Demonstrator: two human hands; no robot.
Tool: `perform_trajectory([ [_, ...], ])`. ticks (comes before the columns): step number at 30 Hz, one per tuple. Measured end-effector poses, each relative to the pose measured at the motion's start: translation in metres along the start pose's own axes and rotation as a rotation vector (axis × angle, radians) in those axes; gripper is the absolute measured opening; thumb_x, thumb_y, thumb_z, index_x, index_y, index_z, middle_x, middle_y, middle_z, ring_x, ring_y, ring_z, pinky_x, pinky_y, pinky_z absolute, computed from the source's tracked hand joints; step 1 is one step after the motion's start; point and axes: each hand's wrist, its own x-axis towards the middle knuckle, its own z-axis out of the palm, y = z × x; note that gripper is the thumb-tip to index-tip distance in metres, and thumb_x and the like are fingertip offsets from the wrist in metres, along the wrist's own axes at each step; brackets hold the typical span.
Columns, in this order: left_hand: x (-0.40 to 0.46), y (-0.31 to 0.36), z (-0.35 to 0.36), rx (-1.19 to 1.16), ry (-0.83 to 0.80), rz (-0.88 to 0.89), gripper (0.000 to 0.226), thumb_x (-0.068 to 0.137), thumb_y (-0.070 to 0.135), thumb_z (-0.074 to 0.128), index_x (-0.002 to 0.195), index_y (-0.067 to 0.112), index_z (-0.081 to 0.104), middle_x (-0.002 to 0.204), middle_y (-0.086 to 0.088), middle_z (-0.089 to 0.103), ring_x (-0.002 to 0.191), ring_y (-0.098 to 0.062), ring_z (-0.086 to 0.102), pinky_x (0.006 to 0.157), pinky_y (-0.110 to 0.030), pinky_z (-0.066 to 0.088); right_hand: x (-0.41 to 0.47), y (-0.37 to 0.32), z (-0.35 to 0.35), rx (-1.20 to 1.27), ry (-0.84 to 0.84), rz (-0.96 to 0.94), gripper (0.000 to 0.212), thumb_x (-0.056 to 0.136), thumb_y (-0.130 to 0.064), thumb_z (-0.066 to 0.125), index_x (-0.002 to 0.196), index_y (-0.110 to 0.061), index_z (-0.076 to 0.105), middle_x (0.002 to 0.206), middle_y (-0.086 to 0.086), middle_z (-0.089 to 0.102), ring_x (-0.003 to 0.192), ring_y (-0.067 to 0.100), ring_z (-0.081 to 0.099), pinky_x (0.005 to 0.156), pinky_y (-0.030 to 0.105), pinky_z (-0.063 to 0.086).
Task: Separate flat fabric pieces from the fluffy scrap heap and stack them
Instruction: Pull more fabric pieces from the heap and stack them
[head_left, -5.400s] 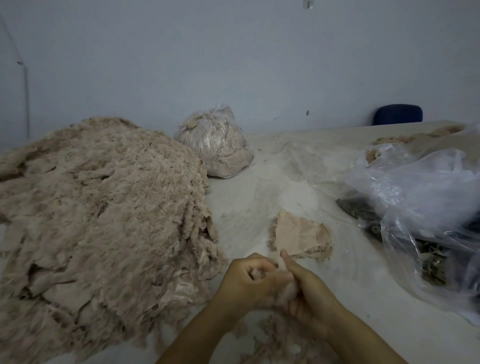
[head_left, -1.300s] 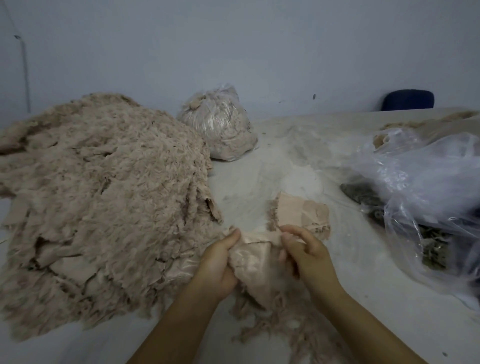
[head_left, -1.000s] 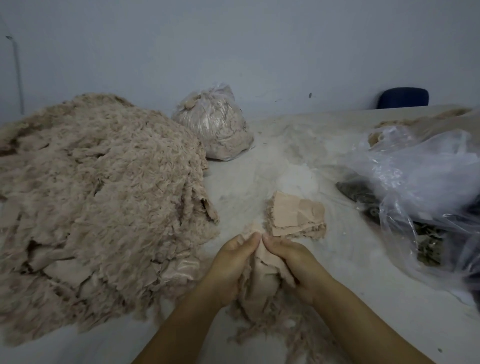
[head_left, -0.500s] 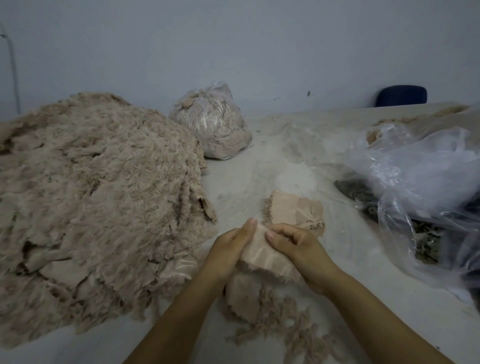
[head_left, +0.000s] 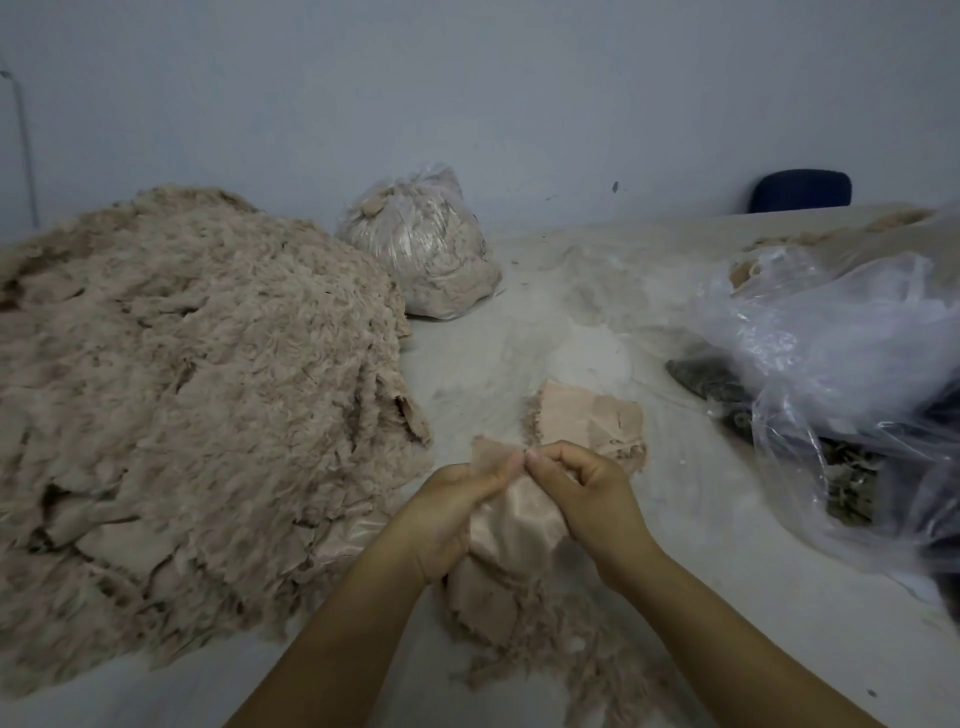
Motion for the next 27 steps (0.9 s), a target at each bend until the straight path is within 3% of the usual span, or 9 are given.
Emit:
perform_trajectory([
  [5, 0.002, -0.008, 0.004, 0.153, 0.132, 0.075, 0.027, 0.093, 0.02, 0.056, 0.113, 0.003, 0.065, 0.107, -0.02, 0.069, 0.1, -0.035, 0.066, 0.091, -0.045, 0.052, 0.004, 0.007, -0.008, -0.105, 0.181, 0.044, 0.024, 0.085, -0.029, 0.068, 0.062, -0.026, 0.073, 0.065, -0.001, 0.069, 0.058, 0.002, 0.057, 0.053, 0.018, 0.045],
  [9, 0.0, -0.009, 0.003, 0.205, 0.148, 0.039, 0.023, 0.095, 0.021, 0.054, 0.105, 0.006, 0.068, 0.102, -0.018, 0.071, 0.093, -0.033, 0.067, 0.088, -0.045, 0.052, 0.008, 0.015, -0.02, -0.195, 0.271, 0.122, 0.029, 0.088, -0.029, 0.066, 0.062, -0.02, 0.069, 0.05, -0.011, 0.059, 0.045, -0.002, 0.048, 0.044, 0.016, 0.039],
  [14, -0.003, -0.001, -0.012, 0.112, 0.186, 0.018, 0.024, 0.093, 0.025, 0.057, 0.102, 0.005, 0.067, 0.074, -0.009, 0.07, 0.059, -0.02, 0.065, 0.05, -0.025, 0.05, 0.008, 0.021, -0.042, -0.221, 0.314, 0.157, 0.033, 0.094, -0.031, 0.058, 0.067, -0.015, 0.067, 0.038, -0.012, 0.046, 0.036, 0.003, 0.038, 0.041, 0.017, 0.032],
  [17, -0.005, 0.002, -0.017, 0.067, 0.143, -0.018, 0.02, 0.091, 0.023, 0.059, 0.093, 0.005, 0.065, 0.061, -0.006, 0.066, 0.047, -0.016, 0.062, 0.039, -0.021, 0.046, 0.007, 0.017, -0.04, -0.253, 0.179, 0.201, 0.044, 0.096, -0.046, 0.045, 0.072, -0.017, 0.067, 0.039, -0.011, 0.047, 0.036, 0.002, 0.041, 0.044, 0.016, 0.035],
  [19, -0.005, 0.004, -0.014, 0.072, 0.067, -0.037, 0.018, 0.091, 0.02, 0.059, 0.086, 0.005, 0.066, 0.06, -0.007, 0.068, 0.047, -0.016, 0.063, 0.04, -0.02, 0.047, 0.004, 0.012, -0.028, -0.172, -0.013, 0.213, 0.052, 0.088, -0.061, 0.036, 0.085, -0.022, 0.069, 0.059, -0.012, 0.06, 0.057, 0.001, 0.057, 0.06, 0.021, 0.047],
  [21, -0.006, 0.003, -0.009, 0.085, -0.024, -0.06, 0.018, 0.089, 0.019, 0.061, 0.084, 0.003, 0.069, 0.067, -0.011, 0.07, 0.054, -0.017, 0.066, 0.045, -0.021, 0.05, 0.001, 0.009, -0.014, -0.093, -0.176, 0.19, 0.042, 0.081, -0.065, 0.043, 0.084, -0.03, 0.066, 0.074, -0.013, 0.064, 0.07, 0.003, 0.061, 0.066, 0.02, 0.05],
  [22, -0.007, 0.003, -0.008, 0.096, -0.054, -0.069, 0.019, 0.086, 0.02, 0.062, 0.086, 0.002, 0.07, 0.072, -0.013, 0.071, 0.058, -0.019, 0.067, 0.049, -0.022, 0.052, 0.001, 0.008, -0.009, -0.073, -0.199, 0.161, 0.033, 0.082, -0.059, 0.05, 0.075, -0.03, 0.064, 0.07, -0.014, 0.062, 0.066, 0.002, 0.058, 0.061, 0.017, 0.048],
  [25, -0.01, 0.004, -0.013, 0.124, -0.049, -0.069, 0.031, 0.075, 0.025, 0.065, 0.095, 0.001, 0.069, 0.083, -0.017, 0.07, 0.07, -0.027, 0.066, 0.058, -0.029, 0.054, 0.011, 0.009, -0.008, -0.032, 0.048, 0.103, 0.034, 0.094, -0.025, 0.058, 0.061, -0.022, 0.055, 0.05, -0.012, 0.05, 0.048, 0.007, 0.042, 0.044, 0.018, 0.036],
  [27, -0.011, 0.006, -0.02, 0.075, 0.002, -0.046, 0.033, 0.073, 0.024, 0.065, 0.096, 0.002, 0.067, 0.081, -0.014, 0.071, 0.068, -0.024, 0.068, 0.059, -0.03, 0.056, 0.015, 0.01, -0.02, -0.05, 0.253, 0.142, 0.036, 0.096, -0.019, 0.053, 0.061, -0.015, 0.046, 0.042, -0.01, 0.041, 0.044, 0.012, 0.034, 0.038, 0.019, 0.03],
])
